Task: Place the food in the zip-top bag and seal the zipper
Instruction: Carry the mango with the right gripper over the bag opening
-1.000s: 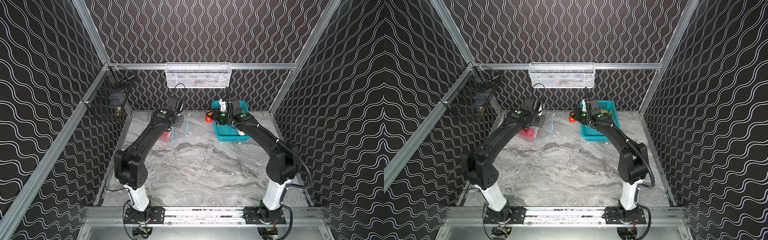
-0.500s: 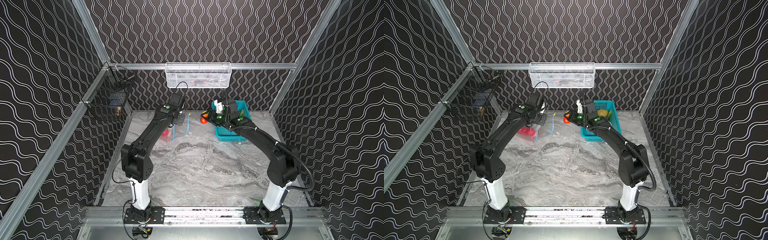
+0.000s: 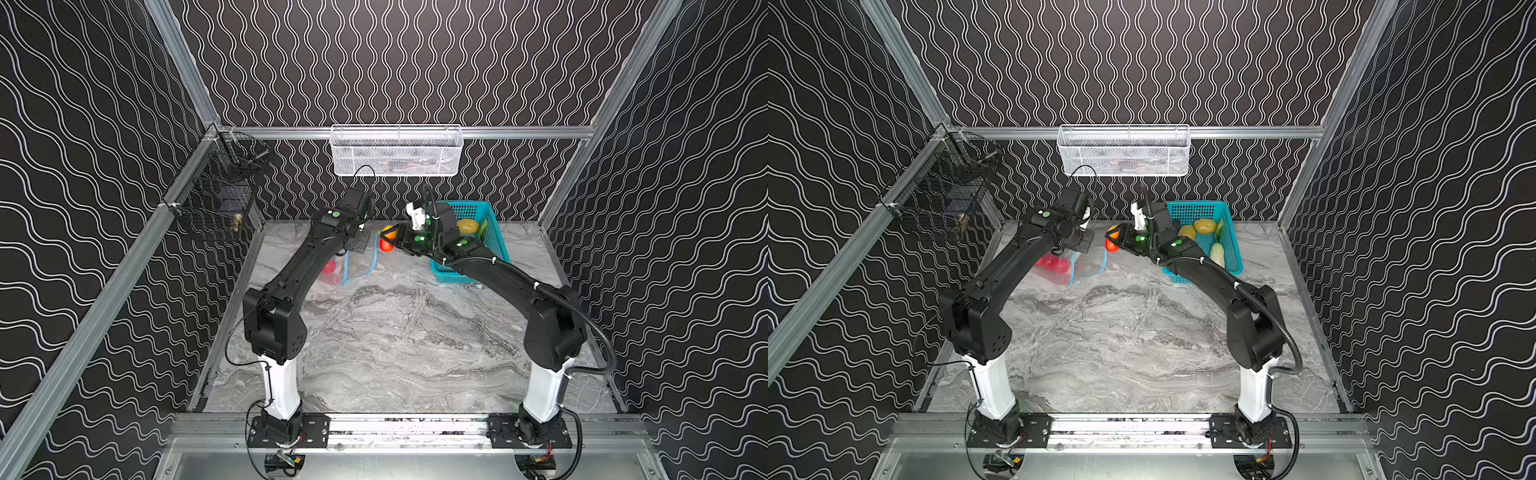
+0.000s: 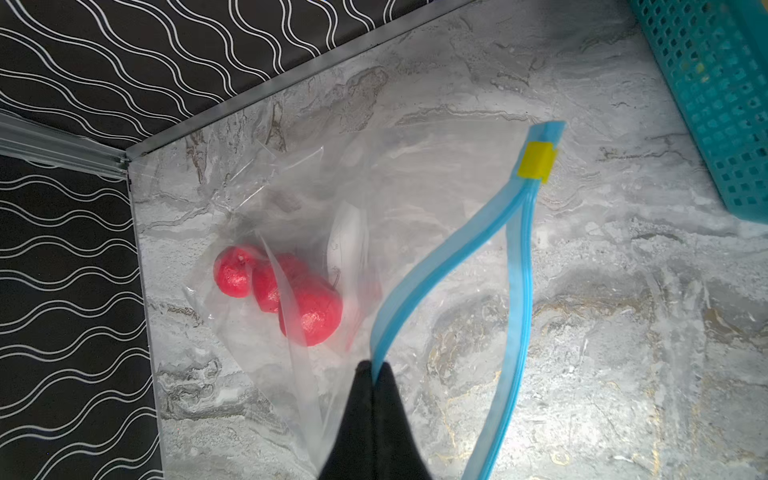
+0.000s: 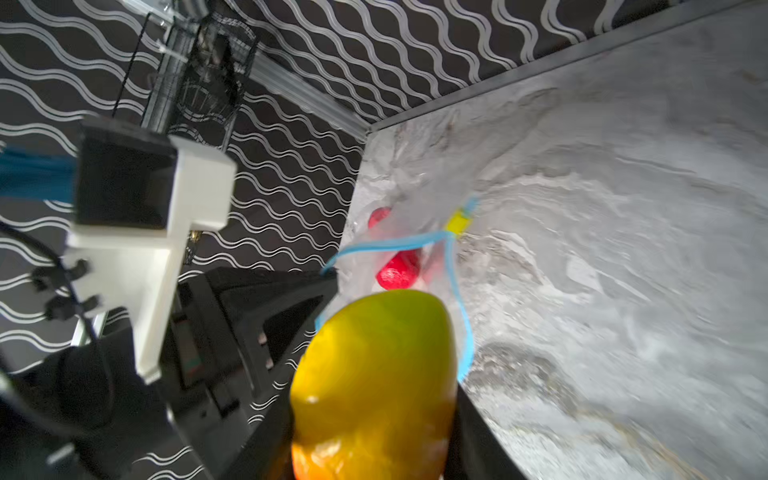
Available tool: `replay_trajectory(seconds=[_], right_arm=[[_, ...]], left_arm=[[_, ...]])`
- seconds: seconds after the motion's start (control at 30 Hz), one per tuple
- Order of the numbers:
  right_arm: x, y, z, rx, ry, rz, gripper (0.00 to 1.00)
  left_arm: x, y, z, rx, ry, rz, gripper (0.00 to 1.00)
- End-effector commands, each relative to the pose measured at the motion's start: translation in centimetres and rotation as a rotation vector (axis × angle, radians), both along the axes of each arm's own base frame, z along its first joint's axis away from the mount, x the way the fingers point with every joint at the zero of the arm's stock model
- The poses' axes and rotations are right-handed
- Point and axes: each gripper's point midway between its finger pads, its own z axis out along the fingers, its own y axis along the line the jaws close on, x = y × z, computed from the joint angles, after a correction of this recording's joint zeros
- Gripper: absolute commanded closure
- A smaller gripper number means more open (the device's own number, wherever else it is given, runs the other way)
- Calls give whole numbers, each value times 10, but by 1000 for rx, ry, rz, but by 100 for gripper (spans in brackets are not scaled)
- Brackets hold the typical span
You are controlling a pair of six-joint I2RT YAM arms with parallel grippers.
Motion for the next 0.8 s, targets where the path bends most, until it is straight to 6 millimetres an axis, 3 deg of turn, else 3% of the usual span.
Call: replay_trajectory(seconds=[0.0, 0.2, 0.57, 0.77], right_arm=[[2, 9, 3, 30, -5, 4, 60], [1, 16, -6, 39, 14, 4, 60], [-3, 25, -21, 36, 48, 8, 60], [-14, 39, -28, 38, 60, 28, 60]], left_arm=[[-3, -5, 0, 32, -5, -7, 100], [-11, -24, 5, 70, -23, -55, 100], [-12, -25, 6, 61, -15, -48, 100], [-15, -27, 9, 37, -14, -57, 100]])
